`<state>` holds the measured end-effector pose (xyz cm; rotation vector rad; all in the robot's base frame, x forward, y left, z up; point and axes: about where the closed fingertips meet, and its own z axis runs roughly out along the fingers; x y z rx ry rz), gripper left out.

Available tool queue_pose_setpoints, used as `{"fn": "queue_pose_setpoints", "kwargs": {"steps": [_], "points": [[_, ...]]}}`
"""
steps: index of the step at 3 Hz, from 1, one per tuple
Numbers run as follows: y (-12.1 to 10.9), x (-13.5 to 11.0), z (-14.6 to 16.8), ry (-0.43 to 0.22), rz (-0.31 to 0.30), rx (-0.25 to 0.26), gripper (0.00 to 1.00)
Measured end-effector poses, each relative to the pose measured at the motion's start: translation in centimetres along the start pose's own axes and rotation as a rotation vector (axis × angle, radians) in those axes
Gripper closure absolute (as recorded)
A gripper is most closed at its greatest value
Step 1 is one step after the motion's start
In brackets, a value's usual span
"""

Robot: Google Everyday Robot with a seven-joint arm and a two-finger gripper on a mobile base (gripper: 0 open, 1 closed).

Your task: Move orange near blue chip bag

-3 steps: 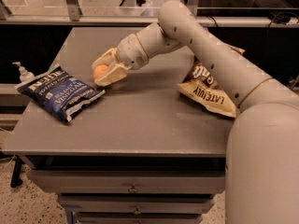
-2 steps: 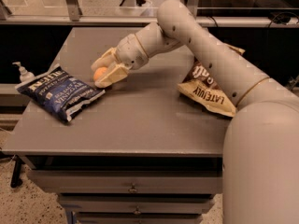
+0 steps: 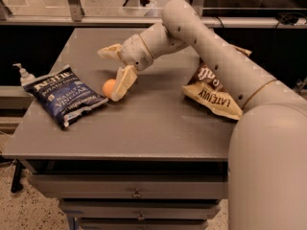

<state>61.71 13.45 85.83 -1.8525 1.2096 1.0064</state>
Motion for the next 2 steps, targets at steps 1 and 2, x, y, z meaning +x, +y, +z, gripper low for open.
{"fn": "queue_pose_setpoints", "kwargs": {"steps": [1, 2], "points": [[-0.3, 0.3, -1.0, 0.003, 0.006, 0.025, 0.00], [-1.3, 1.7, -4.6, 0.024, 0.032, 0.115, 0.00]]}}
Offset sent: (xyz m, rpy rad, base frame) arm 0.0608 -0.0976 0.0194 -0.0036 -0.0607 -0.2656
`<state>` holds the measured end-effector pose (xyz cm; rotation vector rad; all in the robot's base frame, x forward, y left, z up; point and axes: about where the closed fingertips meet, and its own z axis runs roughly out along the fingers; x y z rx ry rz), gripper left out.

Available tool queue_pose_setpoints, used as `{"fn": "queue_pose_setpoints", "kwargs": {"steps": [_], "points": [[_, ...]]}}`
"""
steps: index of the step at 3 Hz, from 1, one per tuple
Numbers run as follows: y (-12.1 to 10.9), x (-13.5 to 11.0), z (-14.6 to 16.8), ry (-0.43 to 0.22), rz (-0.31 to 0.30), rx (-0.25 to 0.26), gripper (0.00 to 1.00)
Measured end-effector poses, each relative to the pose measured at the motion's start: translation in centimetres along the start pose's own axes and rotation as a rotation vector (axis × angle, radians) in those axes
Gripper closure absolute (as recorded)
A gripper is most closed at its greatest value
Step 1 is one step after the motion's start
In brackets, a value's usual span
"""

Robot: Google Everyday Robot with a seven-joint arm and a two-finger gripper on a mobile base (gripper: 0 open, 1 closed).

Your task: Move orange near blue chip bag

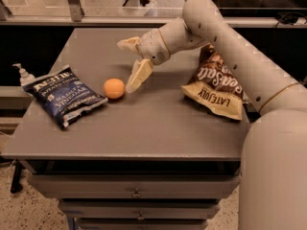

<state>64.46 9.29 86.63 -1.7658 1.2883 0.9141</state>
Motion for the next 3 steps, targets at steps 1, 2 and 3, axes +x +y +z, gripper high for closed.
{"fn": "queue_pose_setpoints", "kwargs": {"steps": [1, 2, 3], "points": [[-2.1, 2.0, -5.5, 0.035, 0.040, 0.142, 0.00], [-4.5, 3.4, -11.4, 0.069, 0.069, 0.298, 0.00], [-4.9, 3.3, -11.6, 0.069, 0.067, 0.309, 0.00]]}}
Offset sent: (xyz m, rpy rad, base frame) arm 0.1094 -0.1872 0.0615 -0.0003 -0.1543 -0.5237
